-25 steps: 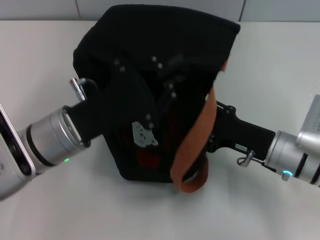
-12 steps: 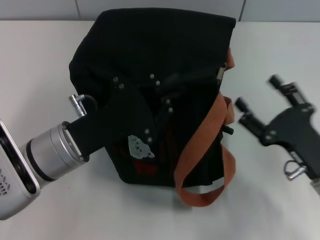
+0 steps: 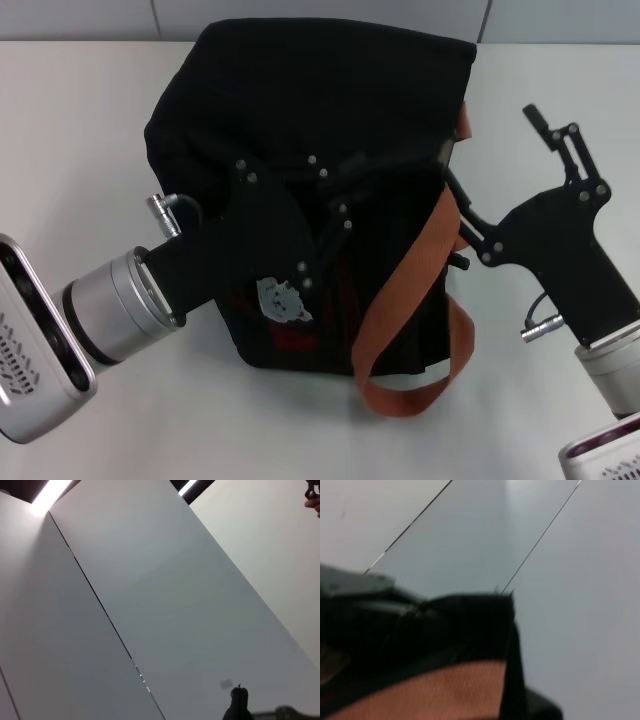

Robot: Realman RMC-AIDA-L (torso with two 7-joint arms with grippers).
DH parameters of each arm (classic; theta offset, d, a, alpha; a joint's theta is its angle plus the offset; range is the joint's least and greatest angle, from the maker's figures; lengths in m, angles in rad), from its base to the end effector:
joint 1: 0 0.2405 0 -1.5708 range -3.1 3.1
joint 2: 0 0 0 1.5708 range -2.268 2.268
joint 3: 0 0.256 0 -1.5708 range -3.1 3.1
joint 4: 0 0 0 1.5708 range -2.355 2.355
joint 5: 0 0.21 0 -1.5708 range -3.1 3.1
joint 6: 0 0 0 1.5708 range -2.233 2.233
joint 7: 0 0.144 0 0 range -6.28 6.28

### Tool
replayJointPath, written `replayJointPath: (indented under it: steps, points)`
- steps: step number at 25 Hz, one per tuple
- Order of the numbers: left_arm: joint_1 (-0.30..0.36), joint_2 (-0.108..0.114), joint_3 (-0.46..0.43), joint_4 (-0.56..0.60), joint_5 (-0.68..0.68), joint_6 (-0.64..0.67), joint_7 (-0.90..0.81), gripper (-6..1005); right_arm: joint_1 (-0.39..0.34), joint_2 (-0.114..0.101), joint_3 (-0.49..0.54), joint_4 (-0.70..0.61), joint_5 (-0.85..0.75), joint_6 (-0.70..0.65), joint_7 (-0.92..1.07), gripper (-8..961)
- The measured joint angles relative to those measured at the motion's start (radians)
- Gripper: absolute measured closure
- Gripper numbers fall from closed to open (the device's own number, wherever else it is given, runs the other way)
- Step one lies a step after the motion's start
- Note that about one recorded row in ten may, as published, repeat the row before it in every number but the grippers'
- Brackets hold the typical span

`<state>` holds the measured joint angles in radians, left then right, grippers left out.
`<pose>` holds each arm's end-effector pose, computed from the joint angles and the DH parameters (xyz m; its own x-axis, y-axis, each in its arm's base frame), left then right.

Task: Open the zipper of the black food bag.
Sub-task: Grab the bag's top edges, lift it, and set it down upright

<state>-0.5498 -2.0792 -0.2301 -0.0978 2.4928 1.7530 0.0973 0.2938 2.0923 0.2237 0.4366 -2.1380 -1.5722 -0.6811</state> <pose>-0.2152 0.2644 -0.0616 0.5479 -0.5968 0.5862 -0.0247 -0.7120 -0.7017 0.2376 0.2324 -0.0764 0.7911 0.5496 -0.2686 -0.1383 -0.2669 -0.9537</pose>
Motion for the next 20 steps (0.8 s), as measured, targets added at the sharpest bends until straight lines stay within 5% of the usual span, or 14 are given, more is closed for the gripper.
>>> replayJointPath:
  steps: [6,20]
  points:
    - [0.007,-0.001,-0.002,-0.009,0.000,-0.014,0.012,887,-0.005,0.000,0.004,0.016,0.001,-0.101,0.021,121]
    - [0.024,0.002,0.000,-0.021,0.000,-0.005,0.013,889,-0.041,0.000,0.008,-0.011,0.006,-0.011,0.028,121]
